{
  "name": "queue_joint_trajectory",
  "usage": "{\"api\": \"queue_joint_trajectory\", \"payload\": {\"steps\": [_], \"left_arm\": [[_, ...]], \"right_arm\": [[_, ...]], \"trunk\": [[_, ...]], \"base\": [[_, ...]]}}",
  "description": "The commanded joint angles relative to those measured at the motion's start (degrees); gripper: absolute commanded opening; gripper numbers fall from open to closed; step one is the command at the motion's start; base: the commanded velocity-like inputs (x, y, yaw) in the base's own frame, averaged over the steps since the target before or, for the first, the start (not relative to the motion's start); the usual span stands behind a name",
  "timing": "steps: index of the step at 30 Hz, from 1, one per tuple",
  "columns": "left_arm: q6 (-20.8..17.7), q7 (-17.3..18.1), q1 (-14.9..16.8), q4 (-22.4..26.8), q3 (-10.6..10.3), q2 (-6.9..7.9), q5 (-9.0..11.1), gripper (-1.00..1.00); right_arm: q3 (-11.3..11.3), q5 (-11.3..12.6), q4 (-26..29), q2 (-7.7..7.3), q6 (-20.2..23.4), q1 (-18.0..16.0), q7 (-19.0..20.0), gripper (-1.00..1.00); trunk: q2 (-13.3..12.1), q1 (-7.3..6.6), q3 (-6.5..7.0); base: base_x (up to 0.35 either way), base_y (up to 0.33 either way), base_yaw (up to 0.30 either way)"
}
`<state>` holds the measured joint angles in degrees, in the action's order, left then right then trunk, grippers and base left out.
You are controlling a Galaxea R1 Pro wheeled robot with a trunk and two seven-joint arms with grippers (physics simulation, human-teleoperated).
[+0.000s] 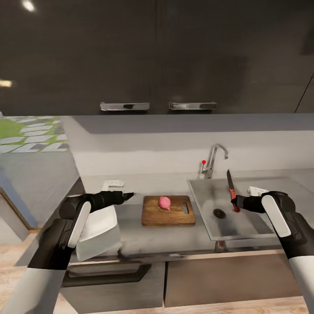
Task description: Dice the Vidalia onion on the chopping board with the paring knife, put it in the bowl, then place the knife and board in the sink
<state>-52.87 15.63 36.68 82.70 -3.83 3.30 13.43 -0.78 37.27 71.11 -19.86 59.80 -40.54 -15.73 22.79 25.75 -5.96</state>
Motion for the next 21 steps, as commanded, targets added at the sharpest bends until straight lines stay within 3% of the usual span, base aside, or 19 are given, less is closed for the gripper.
{"api": "queue_joint_trajectory", "payload": {"steps": [1, 4, 7, 11, 16, 17, 19, 21], "left_arm": [[-0.2, 0.1, 0.1, 0.0, 0.0, 0.04, 0.0, 1.0], [-0.2, 0.1, 0.1, -0.1, 0.0, 0.04, 0.0, 1.0], [-0.2, 0.2, 0.1, -0.2, 0.0, 0.04, 0.0, 1.0], [-0.2, 0.2, 0.1, -0.2, 0.0, 0.04, 0.0, 1.0], [-0.1, 0.2, 0.1, -0.5, -0.1, 0.04, 0.0, 1.0], [-0.1, 0.3, 0.1, -0.8, -0.1, 0.03, 0.0, 1.0], [-0.1, 0.3, 0.1, -1.2, -0.1, -0.03, 0.0, 1.0], [-0.1, 0.4, 0.1, -1.3, -0.1, -0.05, 0.0, 1.0]], "right_arm": [[0.0, 0.6, 0.1, 0.0, 0.2, -0.1, -0.6, -1.0], [0.1, 0.3, 0.1, 0.0, 0.2, -0.1, -1.0, -1.0], [0.1, -1.1, 0.1, -0.04, 0.2, -0.1, -4.5, -1.0], [0.1, -3.6, 0.1, -1.37, -0.1, -0.1, -10.6, -1.0], [1.0, -4.2, 0.1, -1.94, -0.2, -0.1, -12.2, -1.0], [2.1, -4.2, 0.1, -1.97, -0.2, -0.1, -12.3, -1.0], [8.8, -4.7, 0.1, -2.01, -0.4, -0.1, -12.5, -1.0], [11.1, -5.1, 0.1, -2.02, -0.9, 0.0, -12.7, -1.0]], "trunk": [[0.1, 0.04, -0.13], [0.1, 0.04, -0.13], [0.1, 0.04, -0.13], [0.1, 0.04, -0.13], [0.1, 0.04, -0.13], [0.1, 0.04, -0.13], [0.1, 0.04, -0.13], [0.1, 0.04, -0.13]], "base": [[0.0, 0.32, 0.0], [0.0, 0.321, 0.0], [0.0, 0.206, 0.0], [0.0, 0.047, 0.0], [0.0, 0.007, 0.0], [0.0, 0.002, 0.0], [0.0, 0.0, 0.0], [0.0, 0.0, 0.0]]}}
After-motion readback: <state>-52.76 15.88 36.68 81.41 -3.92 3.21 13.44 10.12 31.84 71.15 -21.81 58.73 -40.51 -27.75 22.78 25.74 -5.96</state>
